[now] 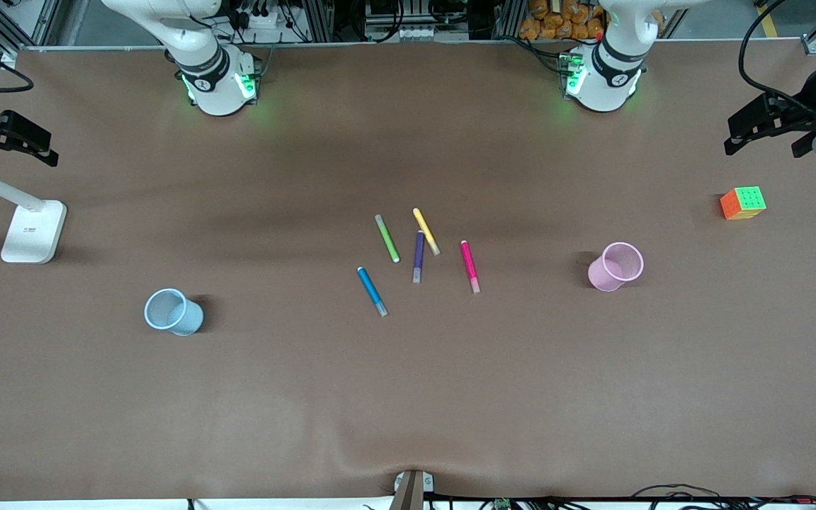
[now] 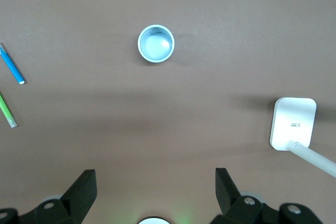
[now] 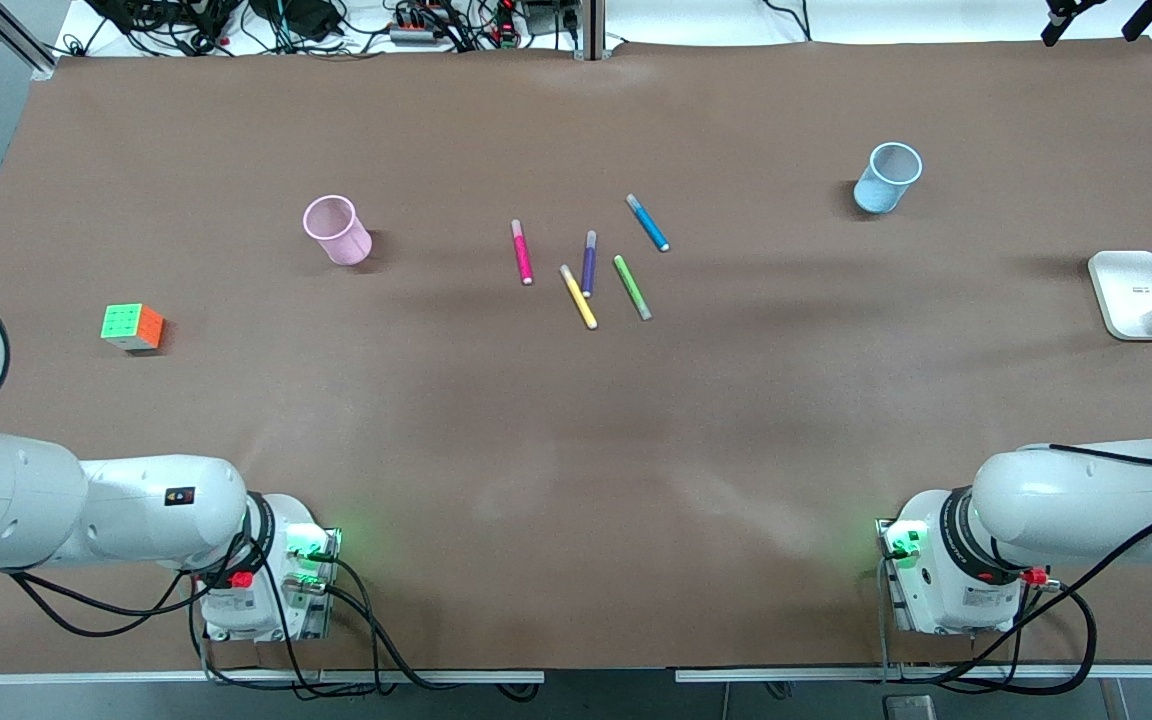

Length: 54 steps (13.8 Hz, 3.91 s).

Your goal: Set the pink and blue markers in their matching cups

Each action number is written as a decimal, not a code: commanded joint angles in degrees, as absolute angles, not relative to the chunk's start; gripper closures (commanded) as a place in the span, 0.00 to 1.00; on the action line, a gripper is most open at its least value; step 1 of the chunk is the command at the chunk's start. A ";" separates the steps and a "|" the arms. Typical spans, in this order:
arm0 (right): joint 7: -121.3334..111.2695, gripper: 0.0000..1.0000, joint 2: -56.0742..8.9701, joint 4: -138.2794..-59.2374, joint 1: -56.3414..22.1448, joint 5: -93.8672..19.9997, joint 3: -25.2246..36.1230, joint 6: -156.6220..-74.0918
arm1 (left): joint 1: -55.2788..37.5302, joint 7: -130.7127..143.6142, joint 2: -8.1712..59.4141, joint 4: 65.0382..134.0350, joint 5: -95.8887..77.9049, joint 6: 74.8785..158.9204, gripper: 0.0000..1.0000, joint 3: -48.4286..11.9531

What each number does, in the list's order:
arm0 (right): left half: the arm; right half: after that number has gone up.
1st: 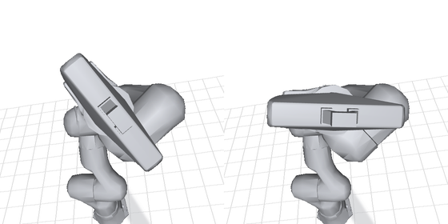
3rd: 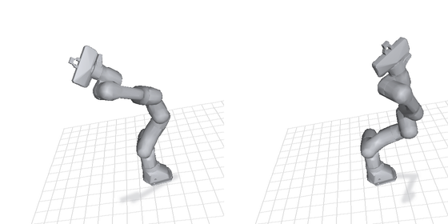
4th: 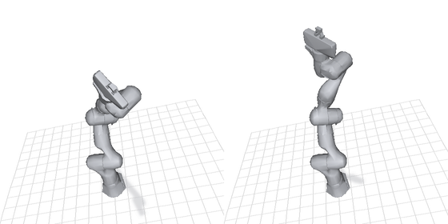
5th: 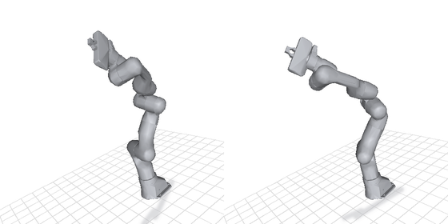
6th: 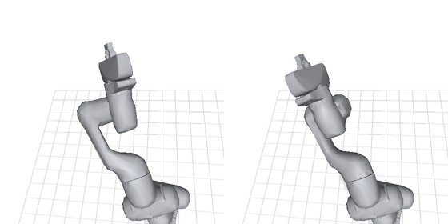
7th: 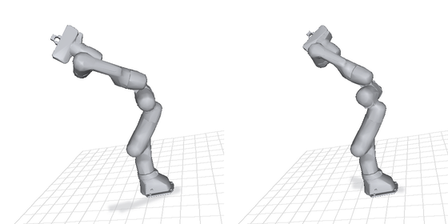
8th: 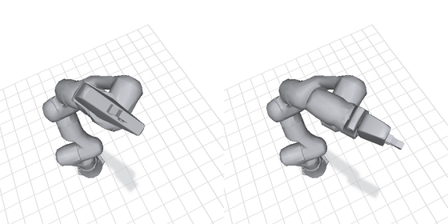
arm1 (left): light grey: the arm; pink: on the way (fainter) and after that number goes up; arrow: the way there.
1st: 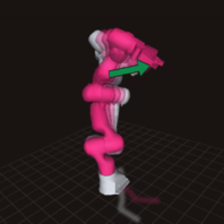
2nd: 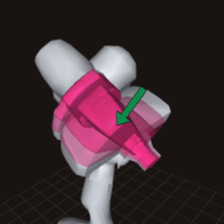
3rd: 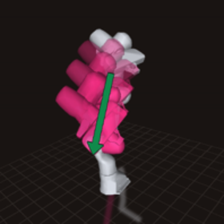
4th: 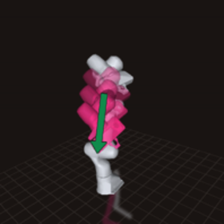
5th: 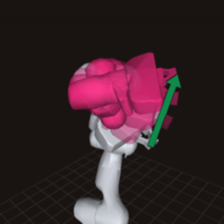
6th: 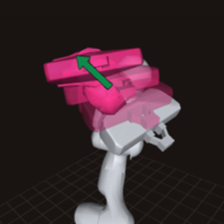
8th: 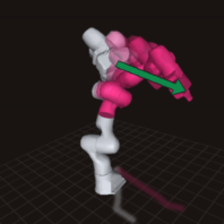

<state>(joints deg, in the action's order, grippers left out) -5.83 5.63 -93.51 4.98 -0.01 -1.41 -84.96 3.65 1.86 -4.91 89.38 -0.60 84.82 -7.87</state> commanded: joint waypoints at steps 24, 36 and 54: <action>-5.19 0.00 -18.44 -92.73 -19.40 -7.02 -2.37 -109.13 | 3.43 1.93 1.13 87.01 -1.41 82.71 0.00 -7.73; -4.83 0.00 -39.45 -88.42 -31.46 -6.15 -2.20 -133.93 | 0.97 4.73 10.28 87.01 -8.51 82.27 0.00 -8.26; -1.14 0.38 -46.93 -87.98 -33.40 -4.83 -1.76 -142.91 | -7.38 8.35 30.93 85.78 -12.65 91.57 0.00 -8.17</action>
<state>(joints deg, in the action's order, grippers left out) -2.55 -45.75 -89.49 -33.01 -5.56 -2.18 -142.61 -6.52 7.31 29.60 87.26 -11.54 90.91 -8.41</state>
